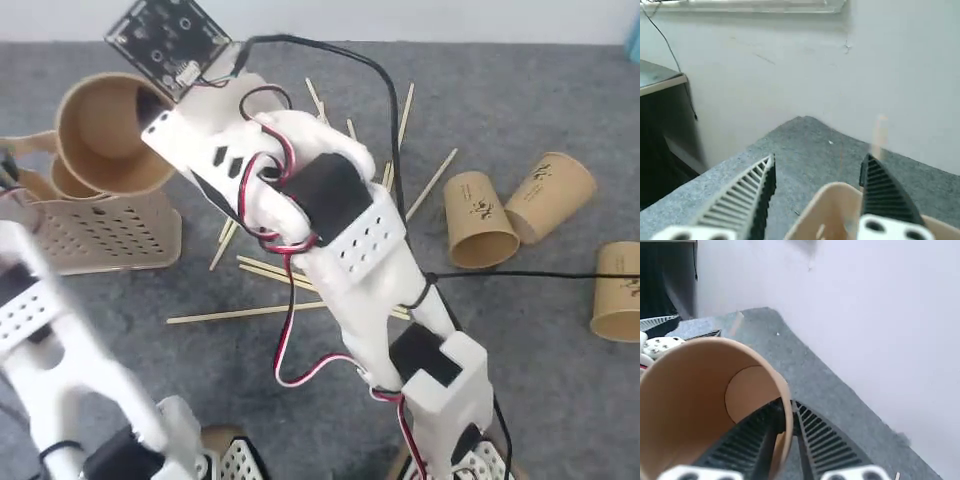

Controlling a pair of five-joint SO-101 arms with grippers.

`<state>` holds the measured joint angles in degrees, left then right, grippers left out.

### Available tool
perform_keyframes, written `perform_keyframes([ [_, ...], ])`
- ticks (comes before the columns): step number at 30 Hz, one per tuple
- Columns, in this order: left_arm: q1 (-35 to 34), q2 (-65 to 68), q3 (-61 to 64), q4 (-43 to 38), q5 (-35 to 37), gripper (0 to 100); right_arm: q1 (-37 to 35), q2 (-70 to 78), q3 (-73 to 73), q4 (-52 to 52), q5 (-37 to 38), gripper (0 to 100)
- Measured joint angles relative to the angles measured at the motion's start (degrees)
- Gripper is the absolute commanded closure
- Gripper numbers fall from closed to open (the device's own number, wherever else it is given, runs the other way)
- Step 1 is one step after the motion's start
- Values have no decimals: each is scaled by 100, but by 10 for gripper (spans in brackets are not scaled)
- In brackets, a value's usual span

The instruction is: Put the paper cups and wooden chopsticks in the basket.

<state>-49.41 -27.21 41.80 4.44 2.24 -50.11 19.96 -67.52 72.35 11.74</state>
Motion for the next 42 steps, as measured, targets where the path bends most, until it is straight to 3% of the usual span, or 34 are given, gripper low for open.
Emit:
perform_keyframes([
  [12, -2022, -1829, -378, 1626, 202, 732, 0, 853, 0, -1073, -501, 991],
  [18, -3103, -2453, 325, 1776, 686, 732, 0, 1266, 0, -1213, -536, 991],
  [22, -3262, -2602, 1292, 1653, 721, 732, 0, 1459, 0, -1213, -554, 991],
  [32, -3437, -2629, 3727, -158, 721, 732, -18, 1776, 0, -949, -554, 991],
  [42, -3437, -2629, 4308, -281, 545, 732, -26, 1802, -422, -466, -571, 991],
])
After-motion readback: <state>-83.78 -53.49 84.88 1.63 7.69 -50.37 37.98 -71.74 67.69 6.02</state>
